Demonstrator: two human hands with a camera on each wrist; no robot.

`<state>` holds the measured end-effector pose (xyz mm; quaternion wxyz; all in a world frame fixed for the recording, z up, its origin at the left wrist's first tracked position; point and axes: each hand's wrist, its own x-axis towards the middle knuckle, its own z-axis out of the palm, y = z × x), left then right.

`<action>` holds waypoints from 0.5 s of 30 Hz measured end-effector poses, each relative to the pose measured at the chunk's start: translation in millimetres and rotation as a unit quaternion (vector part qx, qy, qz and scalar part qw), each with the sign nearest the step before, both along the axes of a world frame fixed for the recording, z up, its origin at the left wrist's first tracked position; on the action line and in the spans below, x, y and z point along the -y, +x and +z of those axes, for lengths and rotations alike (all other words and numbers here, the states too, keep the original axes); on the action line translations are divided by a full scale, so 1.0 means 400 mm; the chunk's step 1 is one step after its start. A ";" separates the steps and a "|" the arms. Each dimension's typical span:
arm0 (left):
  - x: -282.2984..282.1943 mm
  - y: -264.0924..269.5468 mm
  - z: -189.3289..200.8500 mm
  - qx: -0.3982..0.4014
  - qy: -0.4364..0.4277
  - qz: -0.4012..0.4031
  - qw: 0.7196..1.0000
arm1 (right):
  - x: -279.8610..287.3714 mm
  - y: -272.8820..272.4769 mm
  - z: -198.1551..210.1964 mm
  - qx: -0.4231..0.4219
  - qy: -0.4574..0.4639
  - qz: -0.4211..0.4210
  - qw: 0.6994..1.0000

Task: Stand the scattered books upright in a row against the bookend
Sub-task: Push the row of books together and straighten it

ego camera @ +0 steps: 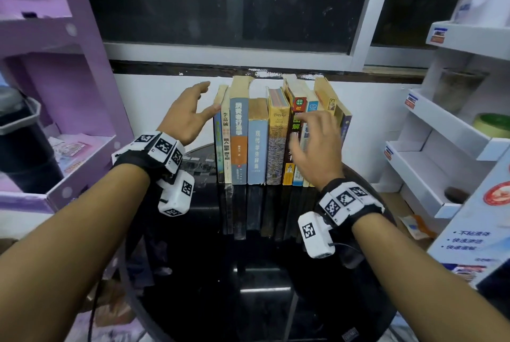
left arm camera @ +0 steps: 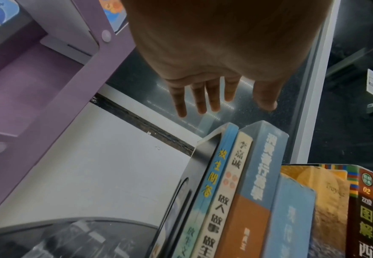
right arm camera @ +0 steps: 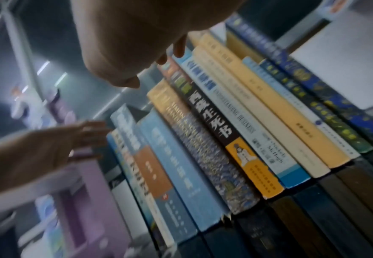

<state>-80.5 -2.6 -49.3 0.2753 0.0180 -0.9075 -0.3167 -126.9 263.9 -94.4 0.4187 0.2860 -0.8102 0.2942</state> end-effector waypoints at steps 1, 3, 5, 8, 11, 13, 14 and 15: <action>0.003 -0.002 0.007 -0.003 -0.011 -0.004 1.000 | 0.021 0.004 -0.004 -0.008 0.041 0.024 0.999; 0.006 -0.005 0.020 -0.008 -0.036 -0.010 0.999 | 0.063 0.009 -0.019 -0.022 0.119 0.069 0.990; 0.010 -0.010 0.029 -0.012 -0.052 -0.021 0.998 | 0.102 0.008 -0.036 -0.031 0.181 0.104 0.978; 0.019 -0.022 0.035 -0.015 -0.078 -0.042 0.996 | 0.150 -0.001 -0.052 -0.039 0.256 0.141 0.956; 0.033 -0.041 0.035 -0.020 -0.102 -0.068 0.992 | 0.188 -0.017 -0.062 -0.068 0.311 0.172 0.932; 0.046 -0.057 0.034 -0.026 -0.107 -0.084 0.990 | 0.208 -0.034 -0.069 -0.097 0.366 0.174 0.909; 0.051 -0.065 0.033 -0.026 -0.106 -0.092 0.990 | 0.216 -0.044 -0.074 -0.113 0.401 0.169 0.893; 0.055 -0.072 0.032 -0.025 -0.104 -0.099 0.989 | 0.222 -0.054 -0.079 -0.128 0.435 0.163 0.876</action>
